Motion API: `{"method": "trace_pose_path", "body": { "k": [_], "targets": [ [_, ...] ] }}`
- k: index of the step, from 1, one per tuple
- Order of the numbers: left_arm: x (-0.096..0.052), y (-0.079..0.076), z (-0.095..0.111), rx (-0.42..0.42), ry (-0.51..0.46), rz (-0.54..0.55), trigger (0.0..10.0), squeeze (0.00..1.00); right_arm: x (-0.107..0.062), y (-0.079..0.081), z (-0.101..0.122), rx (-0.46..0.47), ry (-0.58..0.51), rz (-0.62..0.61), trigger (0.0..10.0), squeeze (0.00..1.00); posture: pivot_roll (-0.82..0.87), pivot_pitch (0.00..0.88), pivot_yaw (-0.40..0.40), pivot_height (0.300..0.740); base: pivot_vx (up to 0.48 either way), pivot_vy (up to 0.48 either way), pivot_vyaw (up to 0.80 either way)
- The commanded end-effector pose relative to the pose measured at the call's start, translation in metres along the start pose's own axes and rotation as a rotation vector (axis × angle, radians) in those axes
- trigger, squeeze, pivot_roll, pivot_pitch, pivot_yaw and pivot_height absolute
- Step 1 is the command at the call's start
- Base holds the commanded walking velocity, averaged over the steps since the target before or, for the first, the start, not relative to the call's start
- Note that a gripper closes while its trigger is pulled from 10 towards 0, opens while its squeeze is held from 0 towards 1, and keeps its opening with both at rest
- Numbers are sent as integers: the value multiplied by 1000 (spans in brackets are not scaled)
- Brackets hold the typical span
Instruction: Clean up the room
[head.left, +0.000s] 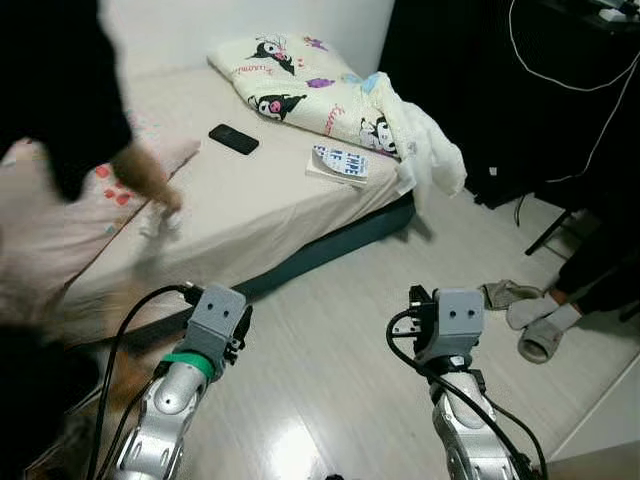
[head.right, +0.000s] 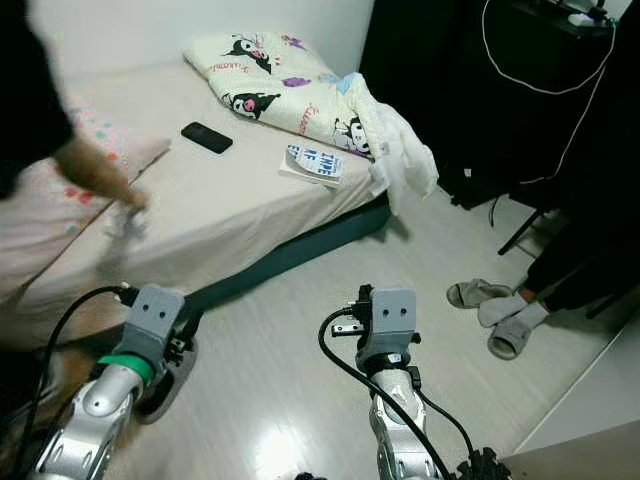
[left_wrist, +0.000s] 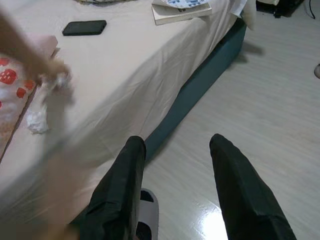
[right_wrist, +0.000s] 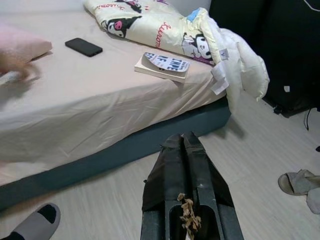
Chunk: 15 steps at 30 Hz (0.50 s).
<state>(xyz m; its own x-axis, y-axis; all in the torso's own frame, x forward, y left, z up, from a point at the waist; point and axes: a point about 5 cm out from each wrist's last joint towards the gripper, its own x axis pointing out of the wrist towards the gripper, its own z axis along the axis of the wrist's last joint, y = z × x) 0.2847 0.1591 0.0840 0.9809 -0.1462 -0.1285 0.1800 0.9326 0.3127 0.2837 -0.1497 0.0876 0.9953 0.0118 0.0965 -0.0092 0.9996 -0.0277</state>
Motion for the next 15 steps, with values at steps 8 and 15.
{"method": "trace_pose_path", "body": {
  "k": [8,15],
  "targets": [
    [0,-1,4,11,-3,-5,10000,0,-4,-3,-12,14,40,-22,10000,0,199,87,-38,740,0,0,0],
    [1,4,5,5,-9,32,10000,0,5,2,-7,13,28,10,10000,0,212,81,-46,740,0,0,0]
  ]
}}
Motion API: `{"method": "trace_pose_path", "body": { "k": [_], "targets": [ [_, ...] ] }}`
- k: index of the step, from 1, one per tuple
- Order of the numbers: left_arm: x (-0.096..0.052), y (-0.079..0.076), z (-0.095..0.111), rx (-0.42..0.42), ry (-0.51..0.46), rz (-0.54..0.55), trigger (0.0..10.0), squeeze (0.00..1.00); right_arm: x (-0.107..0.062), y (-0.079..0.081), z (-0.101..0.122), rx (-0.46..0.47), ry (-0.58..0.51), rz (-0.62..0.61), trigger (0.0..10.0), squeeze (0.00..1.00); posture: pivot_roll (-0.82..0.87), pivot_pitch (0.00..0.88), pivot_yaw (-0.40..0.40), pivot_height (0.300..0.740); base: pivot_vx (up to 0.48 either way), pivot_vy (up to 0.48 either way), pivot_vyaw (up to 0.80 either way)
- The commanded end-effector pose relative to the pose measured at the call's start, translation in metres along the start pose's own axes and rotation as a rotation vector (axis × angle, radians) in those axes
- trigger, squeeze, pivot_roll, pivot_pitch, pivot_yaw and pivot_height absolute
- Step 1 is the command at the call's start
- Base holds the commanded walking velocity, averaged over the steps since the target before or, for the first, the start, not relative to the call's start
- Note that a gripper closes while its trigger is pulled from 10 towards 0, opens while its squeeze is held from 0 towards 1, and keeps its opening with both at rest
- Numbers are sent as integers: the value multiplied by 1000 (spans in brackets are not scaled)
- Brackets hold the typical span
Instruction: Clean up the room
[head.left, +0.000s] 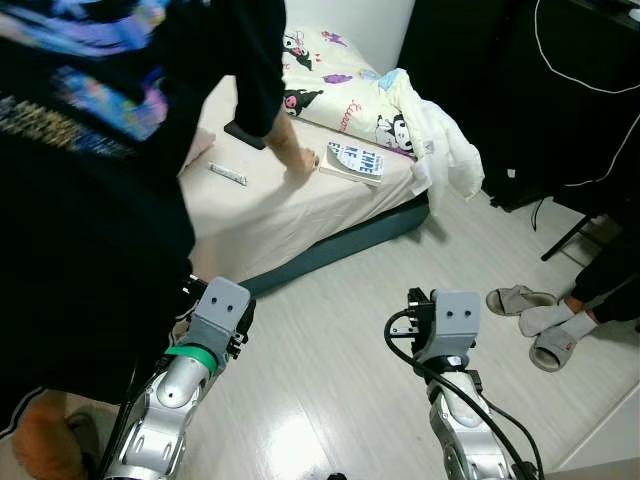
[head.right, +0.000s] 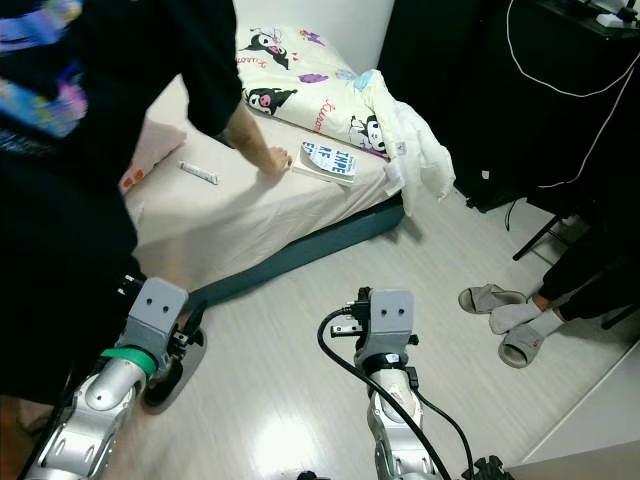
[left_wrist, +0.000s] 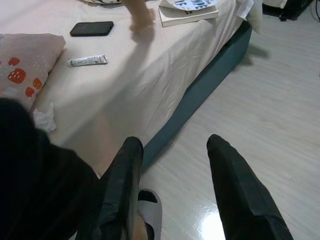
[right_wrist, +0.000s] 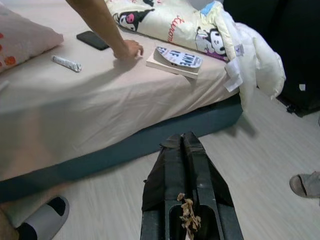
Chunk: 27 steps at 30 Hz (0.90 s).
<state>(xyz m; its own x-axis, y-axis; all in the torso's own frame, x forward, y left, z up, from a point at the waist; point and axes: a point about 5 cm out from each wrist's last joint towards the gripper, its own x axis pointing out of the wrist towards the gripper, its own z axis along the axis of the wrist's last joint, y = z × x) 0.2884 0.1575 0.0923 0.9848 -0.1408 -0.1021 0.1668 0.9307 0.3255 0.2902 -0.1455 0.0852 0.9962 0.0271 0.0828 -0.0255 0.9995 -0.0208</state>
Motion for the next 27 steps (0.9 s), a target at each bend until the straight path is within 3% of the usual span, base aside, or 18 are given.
{"method": "trace_pose_path", "body": {
  "k": [1,16,20,27],
  "targets": [
    [-3,2,-5,-5,17,19,10000,0,0,-2,-3,6,13,-6,10000,0,212,81,-46,740,0,0,0],
    [-1,-1,-4,-9,23,-5,10000,0,-6,-3,-8,12,26,-29,10000,0,166,95,-30,740,0,0,0],
    [3,-2,1,-48,22,4,10000,0,-3,-5,-5,19,21,-41,10000,0,133,101,-40,740,0,0,0],
    [-1,-4,-6,-36,49,-7,10000,0,-9,-7,-5,27,16,-33,10000,0,95,115,-42,740,0,0,0]
  ]
}}
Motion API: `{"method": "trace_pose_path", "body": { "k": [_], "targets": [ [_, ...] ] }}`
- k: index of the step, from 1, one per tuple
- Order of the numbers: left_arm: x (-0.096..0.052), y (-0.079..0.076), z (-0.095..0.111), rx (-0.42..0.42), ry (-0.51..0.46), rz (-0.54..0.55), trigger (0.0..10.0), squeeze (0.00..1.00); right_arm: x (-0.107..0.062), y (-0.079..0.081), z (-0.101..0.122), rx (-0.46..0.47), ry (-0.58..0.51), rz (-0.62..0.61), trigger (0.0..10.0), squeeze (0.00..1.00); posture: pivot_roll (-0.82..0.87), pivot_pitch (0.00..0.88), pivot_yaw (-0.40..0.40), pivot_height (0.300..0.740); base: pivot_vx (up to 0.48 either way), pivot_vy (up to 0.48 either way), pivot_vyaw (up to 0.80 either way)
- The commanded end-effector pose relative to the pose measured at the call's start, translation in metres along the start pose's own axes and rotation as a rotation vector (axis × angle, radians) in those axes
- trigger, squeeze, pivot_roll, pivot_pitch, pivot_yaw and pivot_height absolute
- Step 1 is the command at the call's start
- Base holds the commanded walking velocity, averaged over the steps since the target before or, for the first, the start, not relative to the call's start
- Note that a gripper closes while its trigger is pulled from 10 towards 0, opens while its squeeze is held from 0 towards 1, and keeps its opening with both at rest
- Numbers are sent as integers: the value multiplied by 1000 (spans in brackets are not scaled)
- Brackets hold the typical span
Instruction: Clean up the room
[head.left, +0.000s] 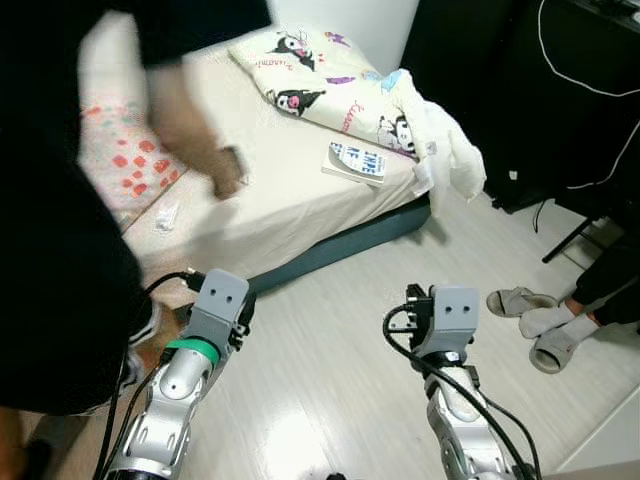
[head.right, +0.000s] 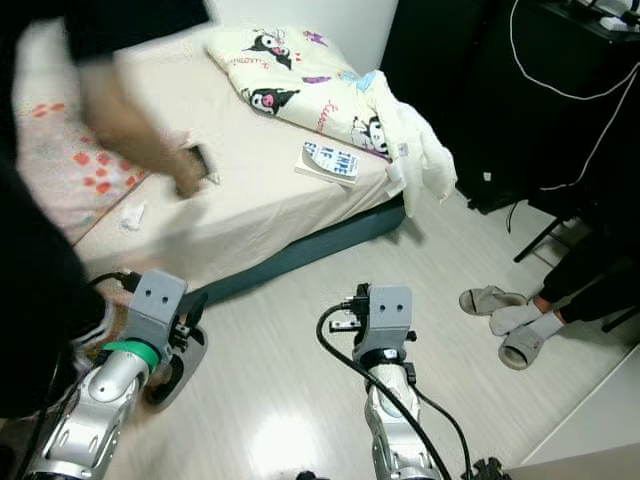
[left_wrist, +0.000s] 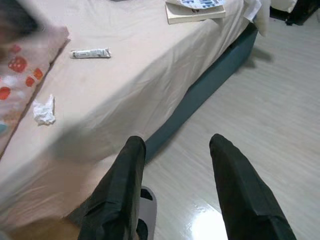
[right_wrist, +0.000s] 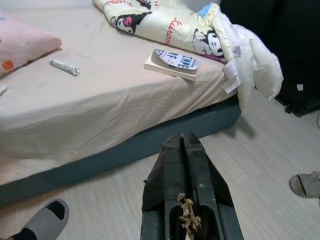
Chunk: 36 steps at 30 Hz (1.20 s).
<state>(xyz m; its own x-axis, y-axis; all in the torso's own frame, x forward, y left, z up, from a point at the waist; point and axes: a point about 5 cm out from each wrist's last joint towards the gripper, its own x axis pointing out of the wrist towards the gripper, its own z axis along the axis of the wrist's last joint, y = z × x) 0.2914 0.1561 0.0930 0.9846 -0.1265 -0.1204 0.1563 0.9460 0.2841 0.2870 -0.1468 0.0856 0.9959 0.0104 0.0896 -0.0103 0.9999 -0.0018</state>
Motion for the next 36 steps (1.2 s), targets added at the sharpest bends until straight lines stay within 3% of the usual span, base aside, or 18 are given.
{"method": "trace_pose_path", "body": {
  "k": [1,16,36],
  "targets": [
    [-4,-3,-8,9,28,-14,10000,0,-6,-6,-5,9,22,-16,10000,0,95,115,-42,740,0,0,0],
    [-2,-6,-5,38,11,-40,10000,0,-8,-4,-6,-1,24,-7,10000,0,86,121,-29,740,0,0,0],
    [3,-16,0,22,-14,-55,10000,0,-7,-10,-4,8,28,-12,10000,0,75,120,-43,740,0,0,792]
  ]
}}
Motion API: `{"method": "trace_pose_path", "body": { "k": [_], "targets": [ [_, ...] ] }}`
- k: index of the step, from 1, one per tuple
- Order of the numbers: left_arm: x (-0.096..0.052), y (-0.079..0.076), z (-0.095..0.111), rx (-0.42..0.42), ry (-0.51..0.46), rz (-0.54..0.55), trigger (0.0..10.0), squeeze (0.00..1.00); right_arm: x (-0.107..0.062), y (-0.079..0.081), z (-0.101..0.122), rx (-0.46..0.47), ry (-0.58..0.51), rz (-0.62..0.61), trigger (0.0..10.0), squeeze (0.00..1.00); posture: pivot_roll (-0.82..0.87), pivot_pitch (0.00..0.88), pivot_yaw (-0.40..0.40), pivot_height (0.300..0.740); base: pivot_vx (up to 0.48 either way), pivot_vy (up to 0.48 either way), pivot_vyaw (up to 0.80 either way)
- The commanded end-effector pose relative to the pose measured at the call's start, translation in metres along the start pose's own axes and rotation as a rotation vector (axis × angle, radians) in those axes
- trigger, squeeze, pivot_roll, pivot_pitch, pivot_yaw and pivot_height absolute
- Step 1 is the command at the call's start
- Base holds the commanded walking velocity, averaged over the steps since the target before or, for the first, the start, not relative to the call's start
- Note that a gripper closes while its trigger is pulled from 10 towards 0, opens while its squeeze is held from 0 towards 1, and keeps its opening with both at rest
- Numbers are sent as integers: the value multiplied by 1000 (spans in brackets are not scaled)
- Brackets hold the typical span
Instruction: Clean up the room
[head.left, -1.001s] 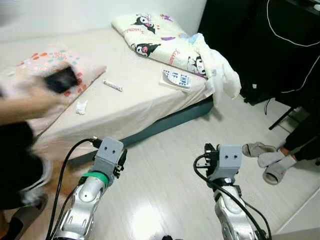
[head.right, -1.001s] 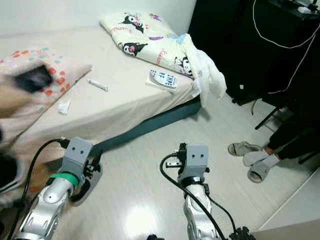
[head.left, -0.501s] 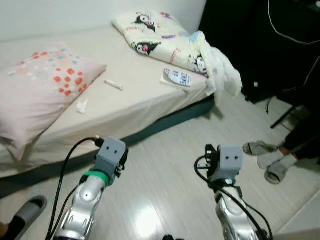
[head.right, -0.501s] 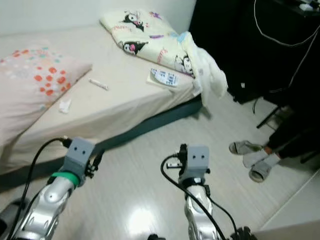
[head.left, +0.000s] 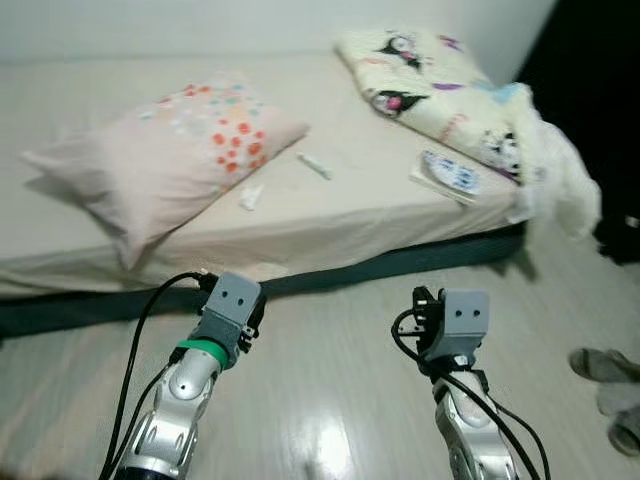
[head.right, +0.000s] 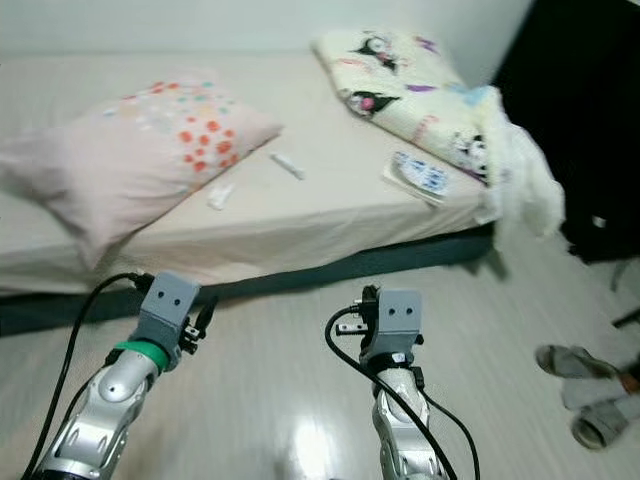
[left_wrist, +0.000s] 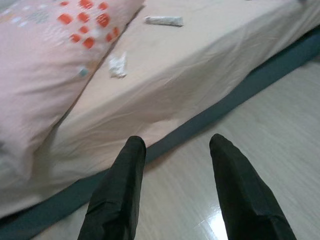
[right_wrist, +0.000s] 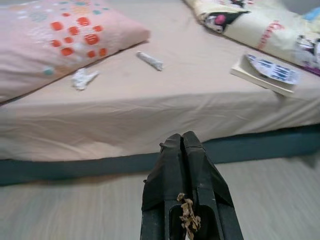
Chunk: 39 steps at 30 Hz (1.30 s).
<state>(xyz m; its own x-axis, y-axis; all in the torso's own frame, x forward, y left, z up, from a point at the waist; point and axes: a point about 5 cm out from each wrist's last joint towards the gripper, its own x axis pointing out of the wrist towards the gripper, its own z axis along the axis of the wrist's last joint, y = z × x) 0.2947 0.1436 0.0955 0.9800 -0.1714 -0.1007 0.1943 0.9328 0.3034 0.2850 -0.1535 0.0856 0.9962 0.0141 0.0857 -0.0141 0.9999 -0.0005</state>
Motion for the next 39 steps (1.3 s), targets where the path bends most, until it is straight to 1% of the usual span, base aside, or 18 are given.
{"method": "trace_pose_path", "body": {
  "k": [1,9,11,17,39],
  "targets": [
    [-2,-6,-6,-4,18,-19,10000,0,-5,-3,-4,6,23,-14,10000,0,75,120,-43,740,0,0,775],
    [0,-10,-4,-9,-1,-37,10000,0,-5,-3,-3,36,13,-21,10000,0,69,120,-43,740,0,0,88],
    [1,-14,-2,-2,-16,-47,10000,0,-6,-3,-3,26,16,-20,10000,0,62,121,-42,740,472,0,0],
    [3,-17,0,-5,-22,-53,10000,0,-6,-4,-4,10,23,-19,10000,0,62,121,-42,740,472,0,0],
    [5,-15,0,2,-29,-56,10000,0,-5,-4,-7,13,36,-20,10000,0,58,110,-35,740,415,0,0]
  ]
}}
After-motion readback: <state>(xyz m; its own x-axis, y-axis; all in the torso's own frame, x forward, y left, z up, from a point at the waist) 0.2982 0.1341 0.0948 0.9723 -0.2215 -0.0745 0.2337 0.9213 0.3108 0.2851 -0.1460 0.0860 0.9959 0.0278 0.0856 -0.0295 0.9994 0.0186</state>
